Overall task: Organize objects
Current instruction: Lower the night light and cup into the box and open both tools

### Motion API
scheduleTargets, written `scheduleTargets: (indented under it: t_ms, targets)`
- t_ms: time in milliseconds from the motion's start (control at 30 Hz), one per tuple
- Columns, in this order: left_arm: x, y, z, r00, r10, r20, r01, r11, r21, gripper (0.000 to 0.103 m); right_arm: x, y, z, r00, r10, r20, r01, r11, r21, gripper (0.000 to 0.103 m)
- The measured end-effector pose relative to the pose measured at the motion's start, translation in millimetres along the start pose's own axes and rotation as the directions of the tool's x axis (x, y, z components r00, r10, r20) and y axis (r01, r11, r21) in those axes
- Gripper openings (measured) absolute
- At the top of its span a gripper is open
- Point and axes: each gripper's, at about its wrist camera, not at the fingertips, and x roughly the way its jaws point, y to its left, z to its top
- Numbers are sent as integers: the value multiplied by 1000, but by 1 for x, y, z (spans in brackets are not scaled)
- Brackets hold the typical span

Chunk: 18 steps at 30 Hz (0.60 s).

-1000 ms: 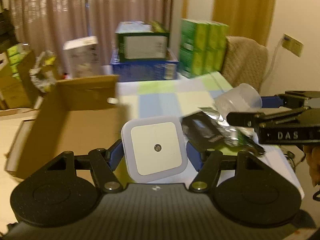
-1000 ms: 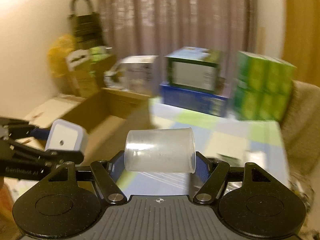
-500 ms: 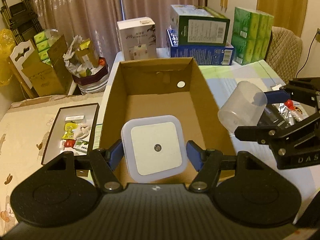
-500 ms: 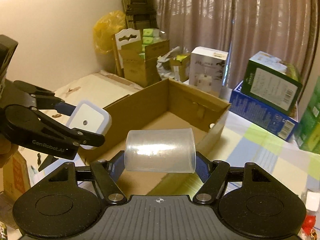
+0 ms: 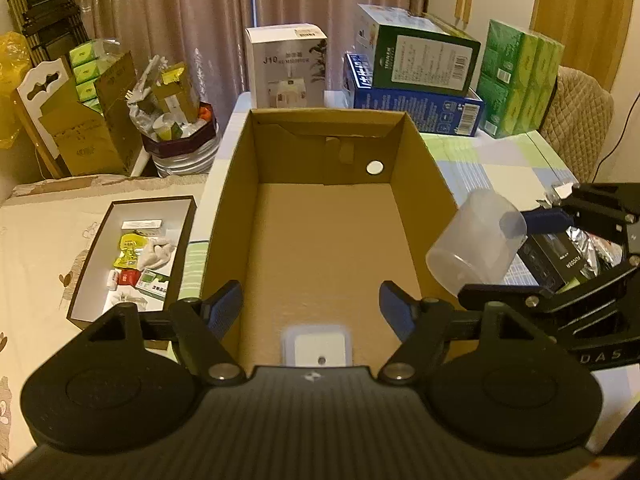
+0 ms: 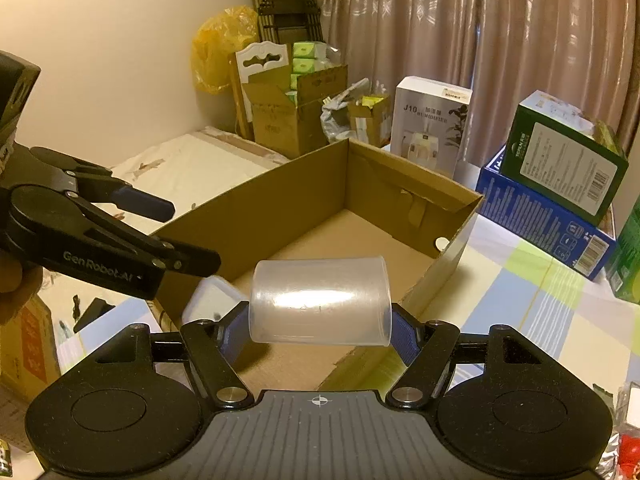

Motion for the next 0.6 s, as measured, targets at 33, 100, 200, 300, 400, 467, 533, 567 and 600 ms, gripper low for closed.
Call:
scheduleTargets:
  t_ms: [33, 100, 200, 300, 400, 467, 533, 567, 600]
  targets:
    - [-1, 1, 0, 1000, 4, 2, -4, 1000, 0, 71, 0, 0, 0, 1000, 1, 1, -1, 1000, 1, 69]
    - [-4, 2, -1, 1000, 14, 6, -14, 1000, 0, 72, 0, 1, 1, 1000, 6, -1, -6, 1000, 3, 69]
    - [-9, 6, -3, 1000, 24, 13, -24, 1000, -15, 72, 3, 3, 2, 1000, 13, 0, -13, 1000, 2, 69]
    - [-13, 10, -4, 999, 32, 20, -31, 999, -33, 73, 3, 3, 3, 999, 46, 17, -46, 999, 11, 70]
    - [-18, 13, -6, 999, 46, 22, -45, 998, -40, 74, -1, 3, 5, 999, 36, 38, -37, 999, 17, 82]
    - [-21, 14, -8, 998, 54, 25, -52, 997, -49, 75, -5, 1, 4, 999, 27, 42, -29, 999, 32, 82]
    - [-25, 15, -10, 998, 57, 30, -55, 997, -58, 75, -13, -3, 2, 999, 15, 50, -17, 999, 48, 82]
    - [-27, 16, -11, 998, 57, 33, -55, 997, -63, 75, -18, -5, 0, 999, 7, 52, -10, 998, 58, 82]
    - [-29, 16, -12, 998, 56, 35, -54, 996, -67, 76, -23, -7, -2, 999, -2, 52, -2, 998, 68, 82]
